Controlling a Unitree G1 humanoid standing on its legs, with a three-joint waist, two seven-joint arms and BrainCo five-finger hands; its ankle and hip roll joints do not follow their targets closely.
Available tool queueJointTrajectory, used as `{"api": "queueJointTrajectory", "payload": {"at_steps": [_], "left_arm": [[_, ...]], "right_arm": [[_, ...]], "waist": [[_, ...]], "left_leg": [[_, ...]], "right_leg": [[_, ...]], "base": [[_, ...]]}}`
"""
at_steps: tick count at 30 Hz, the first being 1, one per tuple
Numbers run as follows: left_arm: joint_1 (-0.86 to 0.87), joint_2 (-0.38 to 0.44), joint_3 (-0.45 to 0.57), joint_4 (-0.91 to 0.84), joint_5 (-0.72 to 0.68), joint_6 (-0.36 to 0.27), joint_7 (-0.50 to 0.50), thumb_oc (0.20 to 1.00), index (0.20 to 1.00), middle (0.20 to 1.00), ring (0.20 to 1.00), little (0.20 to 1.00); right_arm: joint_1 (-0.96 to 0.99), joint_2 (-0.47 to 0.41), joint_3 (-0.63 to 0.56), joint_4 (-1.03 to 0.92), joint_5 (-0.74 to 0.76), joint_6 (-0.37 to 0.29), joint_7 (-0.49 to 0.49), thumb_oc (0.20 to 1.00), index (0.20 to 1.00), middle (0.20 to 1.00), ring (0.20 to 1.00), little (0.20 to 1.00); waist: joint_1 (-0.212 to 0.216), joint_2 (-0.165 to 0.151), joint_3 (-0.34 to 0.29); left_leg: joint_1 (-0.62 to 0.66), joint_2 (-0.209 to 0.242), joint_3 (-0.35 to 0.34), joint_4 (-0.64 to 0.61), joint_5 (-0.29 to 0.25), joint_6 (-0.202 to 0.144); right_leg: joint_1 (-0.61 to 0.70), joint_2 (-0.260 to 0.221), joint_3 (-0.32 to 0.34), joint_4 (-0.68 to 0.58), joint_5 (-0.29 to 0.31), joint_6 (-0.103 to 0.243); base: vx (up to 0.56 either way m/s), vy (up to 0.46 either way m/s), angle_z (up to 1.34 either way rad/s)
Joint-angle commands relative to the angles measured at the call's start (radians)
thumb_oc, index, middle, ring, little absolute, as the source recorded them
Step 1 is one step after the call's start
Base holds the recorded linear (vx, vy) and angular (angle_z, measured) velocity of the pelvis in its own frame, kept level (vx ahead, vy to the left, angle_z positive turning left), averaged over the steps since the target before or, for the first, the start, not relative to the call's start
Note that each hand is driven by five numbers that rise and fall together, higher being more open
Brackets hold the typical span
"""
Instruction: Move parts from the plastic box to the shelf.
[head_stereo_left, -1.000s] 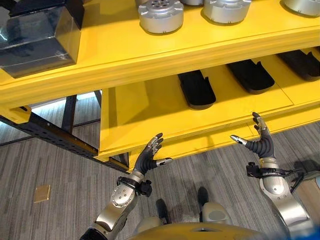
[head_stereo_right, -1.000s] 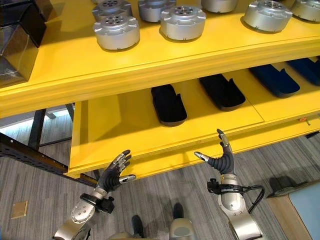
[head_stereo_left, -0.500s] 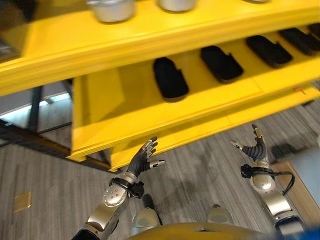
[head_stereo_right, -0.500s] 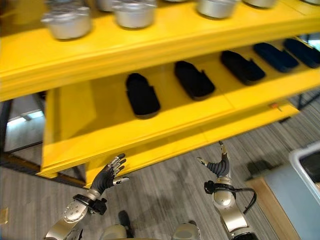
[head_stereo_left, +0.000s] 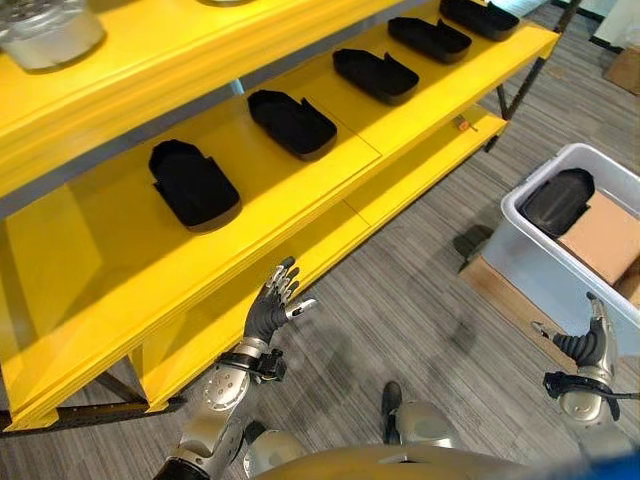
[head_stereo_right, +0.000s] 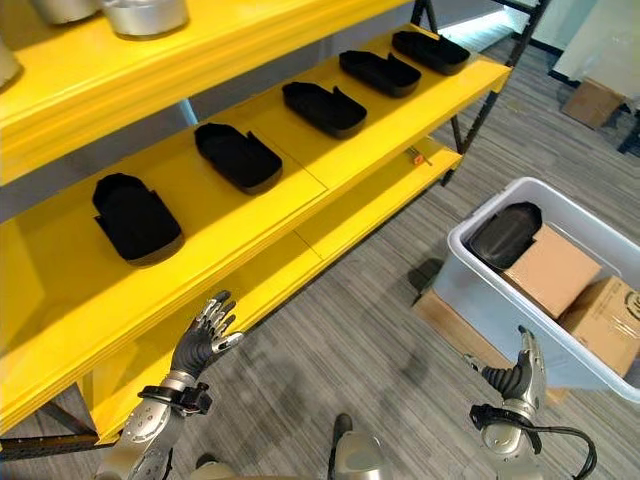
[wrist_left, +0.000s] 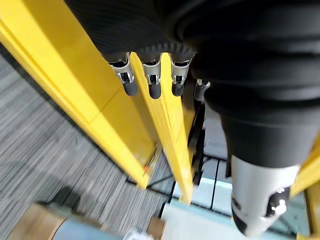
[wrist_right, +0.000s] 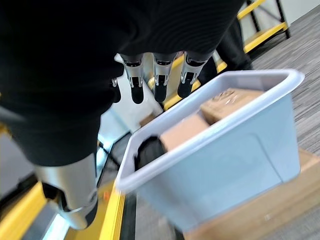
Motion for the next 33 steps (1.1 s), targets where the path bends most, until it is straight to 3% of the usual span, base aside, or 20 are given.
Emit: {"api": "queueJointTrajectory", "payload": {"at_steps": [1, 3, 5, 6, 8, 9, 11, 12, 15, 19, 24, 25, 27, 29, 33], "left_arm": [[-0.005, 0.007, 0.042, -0.049, -0.014, -0.101, 0.022, 1.0, 1.0, 1.0, 1.0, 1.0], [0.01, 0.003, 0.054, -0.045, -0.034, -0.11, 0.063, 1.0, 1.0, 1.0, 1.0, 1.0], [0.028, -0.007, 0.082, -0.044, -0.002, -0.101, 0.081, 1.0, 1.0, 1.0, 1.0, 1.0], [0.039, -0.013, 0.096, -0.056, 0.036, -0.078, 0.062, 1.0, 1.0, 1.0, 1.0, 1.0], [0.046, -0.008, 0.098, -0.053, 0.061, -0.066, 0.03, 1.0, 1.0, 1.0, 1.0, 1.0], [0.046, -0.007, 0.097, -0.052, 0.061, -0.068, 0.029, 1.0, 1.0, 1.0, 1.0, 1.0], [0.041, 0.001, 0.085, -0.038, 0.087, -0.065, -0.009, 1.0, 1.0, 1.0, 1.0, 1.0], [0.035, 0.004, 0.064, -0.027, 0.111, -0.071, -0.003, 1.0, 1.0, 1.0, 1.0, 1.0], [0.034, 0.0, 0.035, -0.014, 0.149, -0.085, 0.042, 1.0, 1.0, 1.0, 1.0, 1.0], [0.005, 0.003, 0.021, 0.008, 0.16, -0.081, 0.051, 1.0, 1.0, 1.0, 1.0, 1.0], [-0.048, -0.002, 0.007, 0.075, 0.181, -0.084, 0.043, 1.0, 1.0, 1.0, 1.0, 1.0], [-0.056, -0.005, 0.007, 0.083, 0.19, -0.079, 0.048, 1.0, 1.0, 1.0, 1.0, 1.0], [-0.061, -0.003, 0.01, 0.09, 0.203, -0.072, 0.065, 1.0, 1.0, 1.0, 1.0, 1.0], [-0.068, -0.007, 0.01, 0.123, 0.191, -0.084, 0.077, 1.0, 1.0, 1.0, 1.0, 1.0], [-0.066, -0.001, 0.008, 0.129, 0.188, -0.076, 0.064, 1.0, 1.0, 1.0, 1.0, 1.0]], "right_arm": [[-0.05, 0.007, -0.029, -0.024, 0.025, -0.074, -0.004, 1.0, 1.0, 1.0, 1.0, 1.0], [-0.051, 0.009, -0.021, -0.029, 0.023, -0.086, 0.023, 1.0, 1.0, 1.0, 1.0, 1.0], [-0.043, 0.023, -0.016, -0.04, 0.04, -0.082, 0.057, 1.0, 1.0, 1.0, 1.0, 1.0], [-0.026, 0.041, -0.014, -0.05, 0.043, -0.088, 0.082, 1.0, 1.0, 1.0, 1.0, 1.0], [-0.015, 0.06, -0.009, -0.06, 0.056, -0.086, 0.091, 1.0, 1.0, 1.0, 1.0, 1.0], [-0.015, 0.062, -0.008, -0.062, 0.057, -0.087, 0.091, 1.0, 1.0, 1.0, 1.0, 1.0], [-0.011, 0.081, 0.012, -0.075, 0.064, -0.086, 0.092, 1.0, 1.0, 1.0, 1.0, 1.0], [-0.018, 0.094, 0.039, -0.085, 0.068, -0.079, 0.101, 1.0, 1.0, 1.0, 1.0, 1.0], [-0.047, 0.109, 0.093, -0.093, 0.049, -0.08, 0.129, 1.0, 1.0, 1.0, 1.0, 1.0], [-0.116, 0.115, 0.131, -0.085, 0.061, -0.072, 0.137, 1.0, 1.0, 1.0, 1.0, 1.0], [-0.184, 0.12, 0.163, -0.092, 0.057, -0.05, 0.14, 1.0, 1.0, 1.0, 1.0, 1.0], [-0.2, 0.126, 0.17, -0.093, 0.067, -0.047, 0.141, 1.0, 1.0, 1.0, 1.0, 1.0], [-0.221, 0.14, 0.176, -0.085, 0.065, -0.05, 0.147, 1.0, 1.0, 1.0, 1.0, 1.0], [-0.248, 0.155, 0.191, -0.073, 0.07, -0.062, 0.159, 1.0, 1.0, 1.0, 1.0, 1.0], [-0.267, 0.184, 0.192, -0.05, 0.039, -0.083, 0.153, 1.0, 1.0, 1.0, 1.0, 1.0]], "waist": [[0.035, -0.029, 0.02], [0.056, -0.03, 0.016], [0.075, -0.031, 0.004], [0.08, -0.027, -0.003], [0.076, -0.024, -0.008], [0.076, -0.024, -0.009], [0.071, -0.011, -0.017], [0.078, 0.0, -0.021], [0.109, 0.002, -0.025], [0.125, -0.002, -0.048], [0.133, -0.009, -0.069], [0.138, -0.009, -0.07], [0.15, -0.008, -0.063], [0.167, 0.001, -0.041], [0.181, -0.001, -0.021]], "left_leg": [[-0.052, -0.108, -0.138, -0.007, -0.214, -0.025], [-0.077, -0.167, -0.265, 0.007, -0.232, -0.009], [-0.103, -0.263, -0.357, 0.037, -0.285, 0.022], [-0.104, -0.35, -0.366, 0.047, -0.361, 0.053], [-0.095, -0.4, -0.331, 0.041, -0.41, 0.075], [-0.094, -0.403, -0.327, 0.039, -0.414, 0.076], [-0.084, -0.451, -0.294, 0.0, -0.422, 0.096], [-0.083, -0.493, -0.33, -0.039, -0.41, 0.113], [-0.097, -0.532, -0.459, -0.062, -0.386, 0.128], [-0.064, -0.53, -0.489, -0.105, -0.378, 0.142], [-0.021, -0.517, -0.449, -0.142, -0.384, 0.148], [-0.015, -0.508, -0.424, -0.144, -0.386, 0.15], [-0.007, -0.494, -0.384, -0.147, -0.39, 0.154], [0.02, -0.468, -0.335, -0.15, -0.396, 0.159], [0.07, -0.447, -0.291, -0.158, -0.407, 0.152]], "right_leg": [[0.041, -0.009, 0.031, -0.038, 0.068, 0.031], [0.047, 0.005, 0.099, -0.07, 0.082, 0.029], [0.053, 0.022, 0.167, -0.11, 0.105, 0.027], [0.062, 0.034, 0.198, -0.135, 0.121, 0.033], [0.074, 0.039, 0.2, -0.154, 0.133, 0.042], [0.076, 0.04, 0.2, -0.156, 0.134, 0.043], [0.087, 0.053, 0.195, -0.174, 0.146, 0.056], [0.092, 0.073, 0.215, -0.172, 0.148, 0.057], [0.1, 0.104, 0.277, -0.162, 0.139, 0.048], [0.102, 0.124, 0.294, -0.16, 0.131, 0.046], [0.103, 0.126, 0.254, -0.122, 0.105, 0.048], [0.092, 0.117, 0.221, -0.07, 0.095, 0.054], [0.058, 0.091, 0.163, 0.042, 0.091, 0.07], [0.0, 0.024, 0.075, 0.189, 0.12, 0.107], [0.029, -0.074, 0.028, 0.08, 0.168, 0.145]], "base": [[0.03, -0.174, -0.55], [0.1, -0.119, -0.91], [0.14, -0.155, -1.33], [0.12, -0.142, -1.6], [0.09, -0.072, -0.89], [0.09, -0.03, -0.25], [0.13, -0.001, -0.04], [0.17, 0.015, -0.07], [0.18, 0.026, -0.46], [0.13, 0.072, -0.84], [0.11, 0.098, -0.16], [0.07, 0.079, -0.31], [0.05, 0.073, -0.45], [0.05, 0.036, -0.81], [0.08, -0.068, -0.67]]}}
